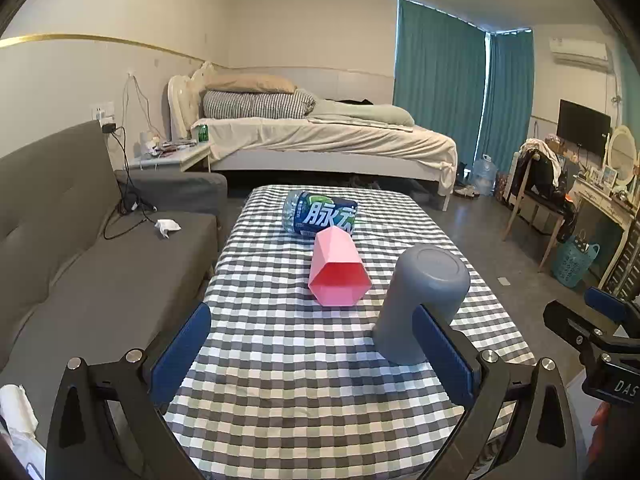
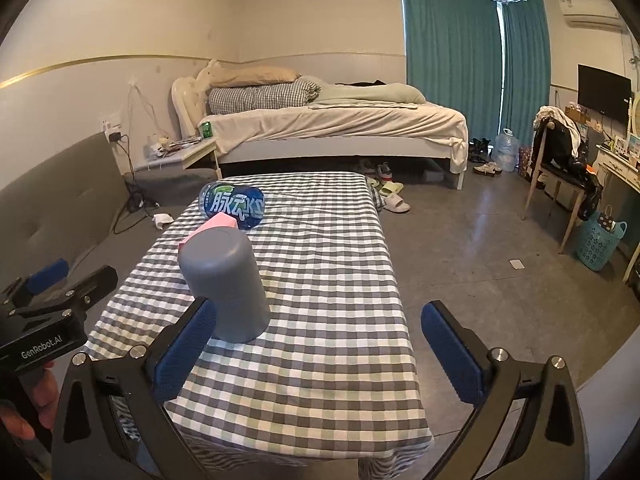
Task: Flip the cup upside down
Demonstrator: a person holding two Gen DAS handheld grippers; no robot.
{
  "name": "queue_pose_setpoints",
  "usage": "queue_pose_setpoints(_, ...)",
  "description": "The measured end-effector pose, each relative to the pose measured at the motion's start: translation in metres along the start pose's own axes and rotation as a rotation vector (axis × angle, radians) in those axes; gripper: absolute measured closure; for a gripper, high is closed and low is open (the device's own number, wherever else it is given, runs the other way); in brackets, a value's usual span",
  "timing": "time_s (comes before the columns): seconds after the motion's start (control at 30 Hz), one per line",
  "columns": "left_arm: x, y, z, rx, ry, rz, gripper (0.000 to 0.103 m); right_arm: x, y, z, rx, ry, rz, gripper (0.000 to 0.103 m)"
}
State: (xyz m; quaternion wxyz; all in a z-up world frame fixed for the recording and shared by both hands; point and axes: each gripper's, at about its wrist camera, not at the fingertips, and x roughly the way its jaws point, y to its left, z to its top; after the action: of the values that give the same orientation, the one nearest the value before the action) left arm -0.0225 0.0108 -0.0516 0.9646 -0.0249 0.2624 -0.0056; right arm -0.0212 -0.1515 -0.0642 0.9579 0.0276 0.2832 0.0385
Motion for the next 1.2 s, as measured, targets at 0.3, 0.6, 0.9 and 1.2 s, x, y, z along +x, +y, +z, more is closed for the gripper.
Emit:
queue_pose_setpoints(0.3, -0.0003, 0.0006, -0.0012, 0.0, 0.002, -0.009, 0.0, 0.0003, 0.0013, -0.0007, 0.011, 0.001, -0.001, 0.0)
queue_pose_setpoints(0.6, 0.0, 0.001, -0.0014, 0.0, 0.005, -0.008, 0.0, 0.0001, -0.0009, -0.0011, 0.018, 0.002, -0.003, 0.0)
queue_pose_setpoints(0.9, -0.0001, 0.0008, -0.0013, 0.0, 0.007, -0.008, 0.0, 0.0006, -0.0005, -0.0017, 0.021, 0.004, -0.001, 0.0)
queue_pose_setpoints(1.2, 0.0002, 0.0, -0.0033, 0.012, 0.012, -0.011, 0.0, 0.002, -0.0022, -0.0018, 0.022, 0.009, -0.006, 0.0)
